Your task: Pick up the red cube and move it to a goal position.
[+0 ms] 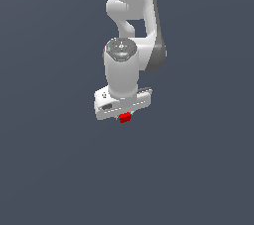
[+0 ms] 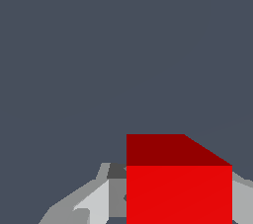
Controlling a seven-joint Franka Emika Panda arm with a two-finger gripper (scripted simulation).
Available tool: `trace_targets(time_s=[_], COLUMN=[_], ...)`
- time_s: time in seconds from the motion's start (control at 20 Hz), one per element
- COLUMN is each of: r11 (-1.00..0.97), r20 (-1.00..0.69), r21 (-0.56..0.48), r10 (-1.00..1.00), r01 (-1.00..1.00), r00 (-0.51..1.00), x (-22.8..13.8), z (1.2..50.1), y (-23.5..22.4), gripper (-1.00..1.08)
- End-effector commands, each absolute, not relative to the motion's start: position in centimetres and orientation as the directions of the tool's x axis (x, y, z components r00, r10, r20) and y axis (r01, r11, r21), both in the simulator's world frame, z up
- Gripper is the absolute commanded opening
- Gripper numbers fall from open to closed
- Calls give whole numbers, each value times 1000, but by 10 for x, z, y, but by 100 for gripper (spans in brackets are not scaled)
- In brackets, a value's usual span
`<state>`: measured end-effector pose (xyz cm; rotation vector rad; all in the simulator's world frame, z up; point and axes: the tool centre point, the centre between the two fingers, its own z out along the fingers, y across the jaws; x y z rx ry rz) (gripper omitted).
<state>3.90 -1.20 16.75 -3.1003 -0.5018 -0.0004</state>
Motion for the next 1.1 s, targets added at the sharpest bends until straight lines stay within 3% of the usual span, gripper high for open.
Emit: trace_targets(time_s=[0.0,0.5,1.05], r11=[-949,-949,-949], r20=[0,0,0], r21=[-1,0,0], r10=[316,316,316], r01=[316,316,316], r00=[949,949,949], x=[48,77,90], z=[193,266,293], y=[-20,-45,-54], gripper=[-100,-100,-100])
